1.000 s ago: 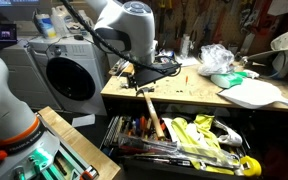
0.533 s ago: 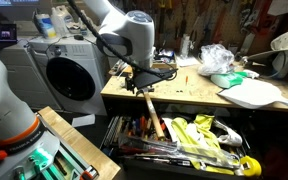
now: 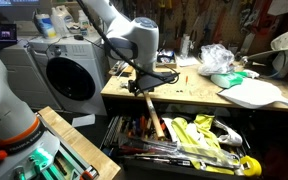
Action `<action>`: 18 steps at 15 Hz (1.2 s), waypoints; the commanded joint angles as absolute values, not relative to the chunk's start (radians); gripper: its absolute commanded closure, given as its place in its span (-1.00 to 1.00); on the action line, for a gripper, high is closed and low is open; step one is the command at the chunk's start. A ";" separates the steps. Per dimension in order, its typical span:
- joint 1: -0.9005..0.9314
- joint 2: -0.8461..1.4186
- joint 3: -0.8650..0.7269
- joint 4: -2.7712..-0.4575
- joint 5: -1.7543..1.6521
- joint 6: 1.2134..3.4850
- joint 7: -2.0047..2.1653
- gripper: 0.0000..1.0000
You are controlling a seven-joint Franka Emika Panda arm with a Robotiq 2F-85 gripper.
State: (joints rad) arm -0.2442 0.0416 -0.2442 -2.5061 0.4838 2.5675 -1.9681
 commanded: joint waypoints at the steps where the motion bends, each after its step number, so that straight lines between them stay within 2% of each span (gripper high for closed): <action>1: -0.245 0.091 -0.225 -2.463 0.459 2.573 -1.925 -1.00; 4: -0.249 0.124 -0.212 -2.438 0.443 2.571 -1.895 -0.92; 5: -0.251 0.133 -0.208 -2.433 0.437 2.570 -1.885 -0.78; 6: -0.254 0.138 -0.207 -2.429 0.430 2.569 -1.877 -0.53; 10: -0.258 0.153 -0.200 -2.417 0.404 2.571 -1.845 0.02; 12: -0.259 0.158 -0.196 -2.416 0.395 2.575 -1.832 0.25; 14: -0.257 0.160 -0.192 -2.413 0.381 2.577 -1.816 0.26; 16: -0.253 0.164 -0.187 -2.410 0.369 2.582 -1.797 0.65; 18: -0.252 0.156 -0.182 -2.409 0.365 2.581 -1.789 0.88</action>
